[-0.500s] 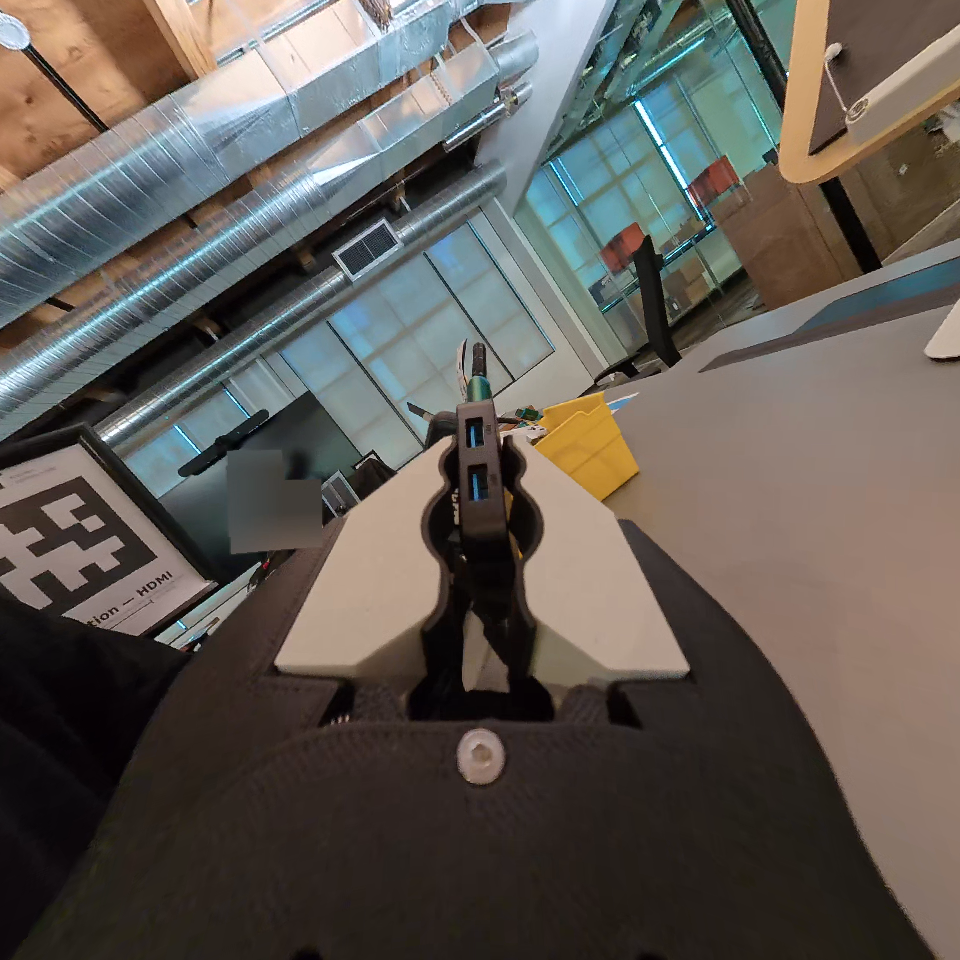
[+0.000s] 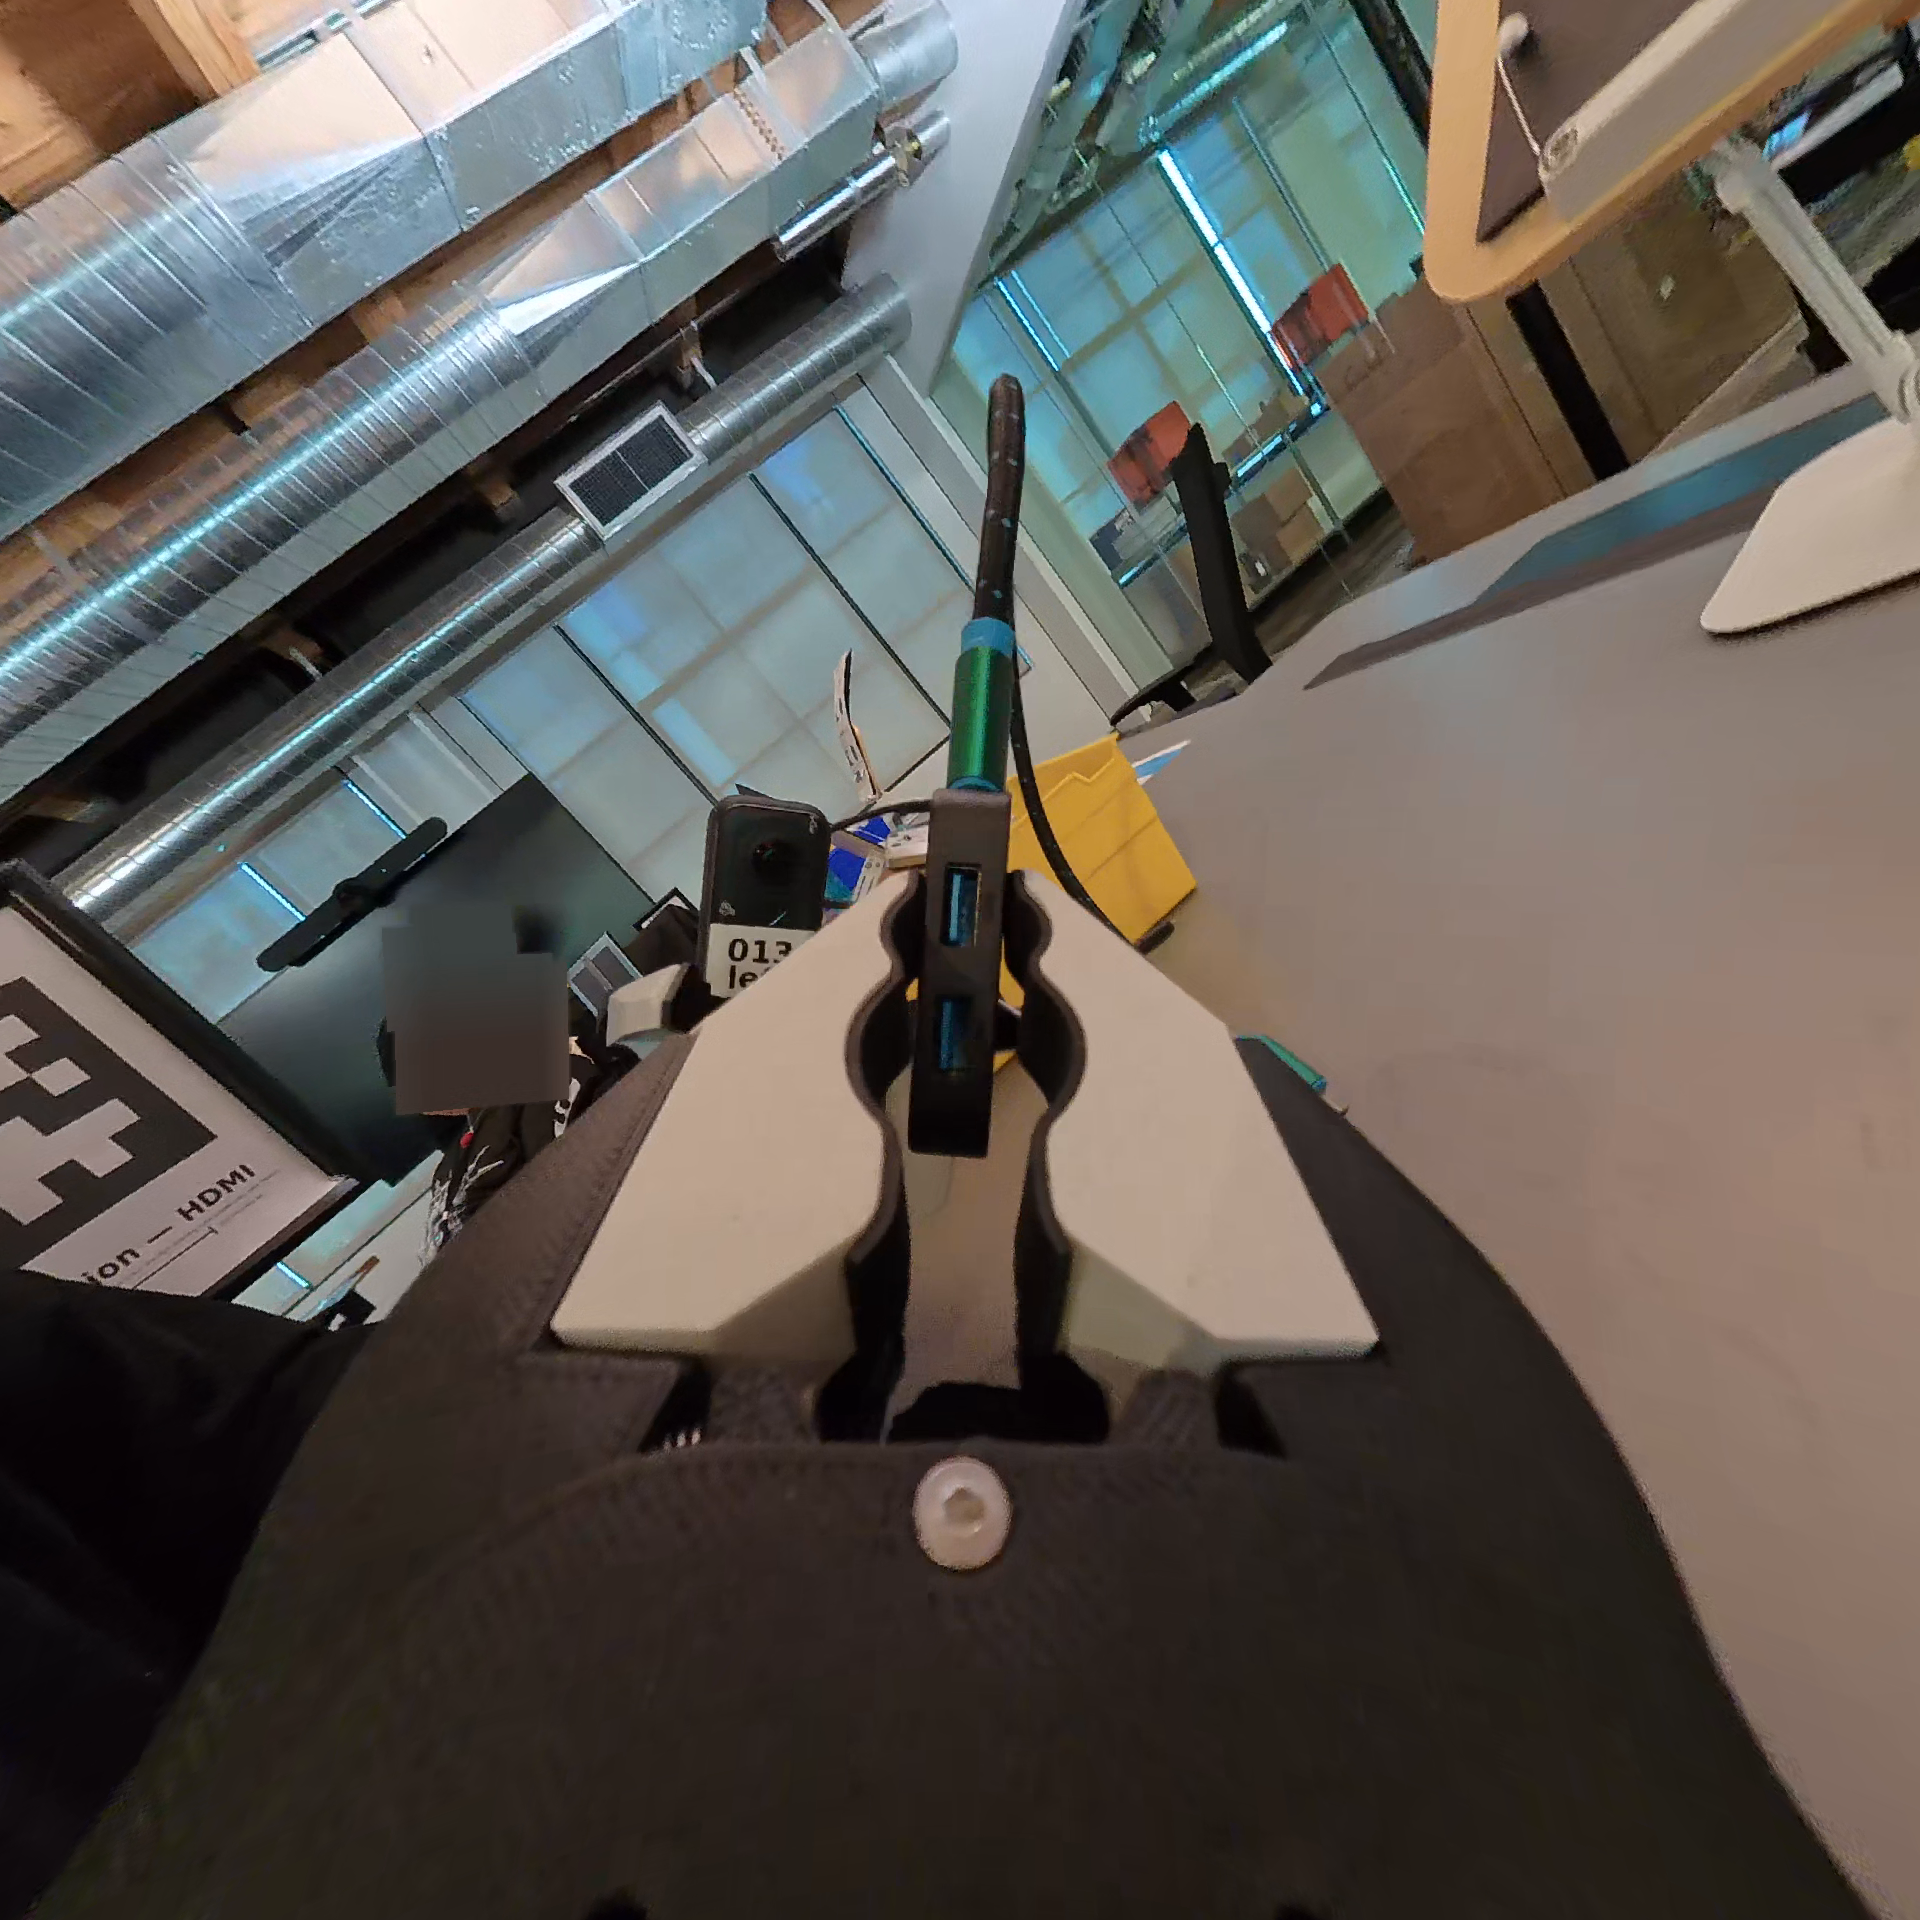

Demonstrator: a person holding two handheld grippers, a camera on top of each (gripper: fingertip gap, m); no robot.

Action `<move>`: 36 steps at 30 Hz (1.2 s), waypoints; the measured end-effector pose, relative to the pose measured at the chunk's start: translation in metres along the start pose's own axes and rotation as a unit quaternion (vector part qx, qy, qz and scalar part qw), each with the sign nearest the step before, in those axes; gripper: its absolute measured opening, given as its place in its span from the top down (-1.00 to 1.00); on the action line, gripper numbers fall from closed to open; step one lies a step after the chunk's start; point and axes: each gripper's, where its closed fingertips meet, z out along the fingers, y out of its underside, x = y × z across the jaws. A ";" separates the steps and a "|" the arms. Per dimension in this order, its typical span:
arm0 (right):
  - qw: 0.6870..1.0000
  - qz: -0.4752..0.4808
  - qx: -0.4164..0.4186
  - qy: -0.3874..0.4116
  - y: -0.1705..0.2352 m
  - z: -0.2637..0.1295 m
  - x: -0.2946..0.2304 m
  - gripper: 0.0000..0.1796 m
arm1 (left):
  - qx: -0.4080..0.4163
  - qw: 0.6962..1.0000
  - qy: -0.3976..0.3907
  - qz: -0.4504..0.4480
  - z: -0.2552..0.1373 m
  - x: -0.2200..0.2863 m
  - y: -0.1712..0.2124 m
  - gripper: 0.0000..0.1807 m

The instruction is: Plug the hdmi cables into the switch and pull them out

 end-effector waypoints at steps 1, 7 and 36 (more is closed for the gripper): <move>1.000 0.006 -0.004 0.002 0.002 0.000 0.002 0.88 | 0.000 1.000 -0.002 0.000 -0.001 -0.002 0.001 0.22; 0.998 0.037 -0.055 -0.001 0.027 0.004 0.008 0.88 | 0.023 0.998 -0.041 0.039 -0.008 -0.009 -0.013 0.11; 0.974 0.123 -0.165 -0.096 0.082 0.017 -0.020 0.87 | -0.092 0.921 -0.257 0.277 -0.030 -0.046 -0.018 0.16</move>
